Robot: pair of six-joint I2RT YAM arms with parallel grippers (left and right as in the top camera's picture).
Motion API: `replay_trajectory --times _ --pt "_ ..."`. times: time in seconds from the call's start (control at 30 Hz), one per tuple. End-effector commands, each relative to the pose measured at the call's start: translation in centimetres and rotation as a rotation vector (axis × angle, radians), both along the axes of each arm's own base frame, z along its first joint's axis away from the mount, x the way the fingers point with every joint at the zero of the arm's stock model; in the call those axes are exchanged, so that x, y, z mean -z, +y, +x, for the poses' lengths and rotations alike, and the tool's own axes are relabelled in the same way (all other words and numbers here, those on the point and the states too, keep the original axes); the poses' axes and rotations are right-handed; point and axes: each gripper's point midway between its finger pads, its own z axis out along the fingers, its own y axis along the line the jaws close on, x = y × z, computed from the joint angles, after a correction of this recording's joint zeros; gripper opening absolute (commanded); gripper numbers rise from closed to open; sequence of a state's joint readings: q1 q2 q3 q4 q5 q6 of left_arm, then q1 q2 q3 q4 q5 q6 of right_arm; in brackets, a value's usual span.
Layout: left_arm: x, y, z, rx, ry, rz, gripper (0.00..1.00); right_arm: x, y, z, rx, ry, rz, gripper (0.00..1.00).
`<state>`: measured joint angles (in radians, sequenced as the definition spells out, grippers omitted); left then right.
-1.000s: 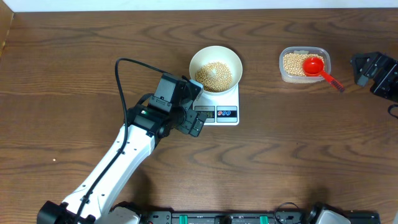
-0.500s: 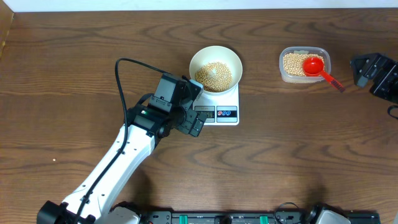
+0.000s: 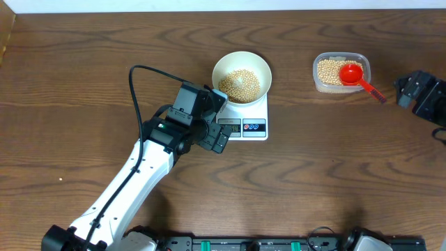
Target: Scoop item into bowl and weigh 50g on scale
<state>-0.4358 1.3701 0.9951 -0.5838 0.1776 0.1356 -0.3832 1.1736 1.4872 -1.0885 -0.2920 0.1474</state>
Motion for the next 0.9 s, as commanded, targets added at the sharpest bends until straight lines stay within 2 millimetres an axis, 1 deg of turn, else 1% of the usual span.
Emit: replay_trajectory --times 0.0,0.13,0.2,0.33,0.4,0.47,0.5,0.7,0.73,0.87 --pt "-0.2 0.0 0.2 0.01 -0.01 0.009 0.98 0.2 0.1 -1.8 0.026 -0.032 -0.101 0.99" --pt "-0.2 0.0 0.2 0.01 -0.01 0.009 0.98 1.4 1.2 -3.2 -0.008 -0.141 -0.171 0.99" --pt "-0.2 0.0 0.2 0.01 -0.01 0.009 0.98 2.7 1.8 -4.0 -0.022 -0.217 -0.203 0.99" --pt "-0.2 0.0 0.2 0.01 -0.01 0.008 0.98 5.3 2.4 -4.8 -0.031 -0.306 -0.228 0.99" --pt "-0.2 0.0 0.2 0.01 -0.01 0.009 0.98 6.7 2.6 -4.9 -0.035 -0.34 -0.238 0.99" --pt "-0.2 0.0 0.2 0.01 -0.01 0.009 0.98 8.7 2.9 -4.8 -0.042 -0.392 -0.253 0.99" --pt "-0.2 0.0 0.2 0.01 -0.01 0.009 0.98 9.3 3.0 -4.7 -0.042 -0.41 -0.261 0.99" --pt "-0.2 0.0 0.2 0.01 -0.01 0.009 0.98 11.8 3.5 -4.3 -0.045 -0.504 -0.297 0.99" --pt "-0.2 0.0 0.2 0.01 -0.01 0.008 0.98 12.7 3.8 -4.3 -0.05 -0.527 -0.303 0.99" --pt "-0.2 0.0 0.2 0.01 -0.01 0.009 0.98 14.2 4.4 -4.4 -0.068 -0.564 -0.304 0.99"
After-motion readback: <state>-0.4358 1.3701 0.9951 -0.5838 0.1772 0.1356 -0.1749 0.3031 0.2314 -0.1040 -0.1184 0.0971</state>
